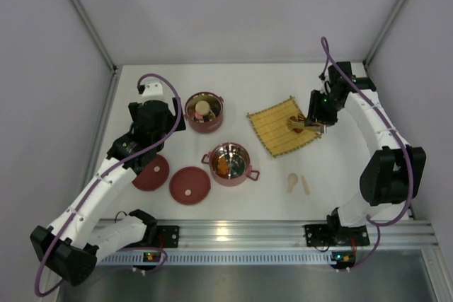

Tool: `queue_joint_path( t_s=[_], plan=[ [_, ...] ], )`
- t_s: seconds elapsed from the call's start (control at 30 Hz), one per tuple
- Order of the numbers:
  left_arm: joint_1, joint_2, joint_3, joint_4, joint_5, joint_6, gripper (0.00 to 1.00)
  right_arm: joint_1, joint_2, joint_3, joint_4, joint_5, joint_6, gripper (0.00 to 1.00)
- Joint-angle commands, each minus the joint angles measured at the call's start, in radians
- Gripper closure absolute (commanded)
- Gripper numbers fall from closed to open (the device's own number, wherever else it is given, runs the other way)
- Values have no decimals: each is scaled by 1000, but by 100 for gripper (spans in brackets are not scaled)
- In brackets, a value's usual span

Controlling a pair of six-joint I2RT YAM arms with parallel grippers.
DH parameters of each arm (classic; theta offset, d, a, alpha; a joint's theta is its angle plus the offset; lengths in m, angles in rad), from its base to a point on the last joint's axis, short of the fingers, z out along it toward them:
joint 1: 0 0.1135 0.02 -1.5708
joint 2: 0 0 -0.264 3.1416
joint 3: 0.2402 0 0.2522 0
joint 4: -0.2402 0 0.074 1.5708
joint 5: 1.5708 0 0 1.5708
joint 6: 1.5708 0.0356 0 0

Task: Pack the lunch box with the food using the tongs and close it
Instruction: Pick up the fake food from the plate.

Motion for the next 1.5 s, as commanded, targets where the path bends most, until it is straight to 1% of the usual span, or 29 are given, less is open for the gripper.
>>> queue_joint_path(
  t_s=[0.0, 0.23, 0.47, 0.7, 0.77, 0.9, 1.0, 1.27, 1.47],
  plan=[
    [0, 3, 9, 23, -20, 11, 1, -37, 9, 1, 50, -52, 17, 62],
    [1, -3, 9, 22, -20, 11, 1, -73, 1, -16, 59, -61, 23, 63],
    [0, -6, 7, 22, -20, 11, 1, -73, -1, -28, 65, -84, 26, 70],
    [0, -6, 9, 22, -20, 11, 1, -73, -5, -31, 66, -87, 28, 73],
    [1, -6, 9, 22, -20, 11, 1, -73, -7, -31, 66, -91, 28, 76],
    [0, -8, 9, 22, -20, 11, 1, -73, -18, -28, 66, -95, 26, 78],
    [0, -5, 9, 22, -21, 11, 1, -73, -28, -15, 62, -103, 31, 80],
    [0, -3, 9, 22, -23, 11, 1, -71, -47, 38, 37, -123, 34, 81],
    [0, -2, 7, 22, -23, 11, 1, -47, -70, 82, 22, -143, 46, 82]
  ],
)
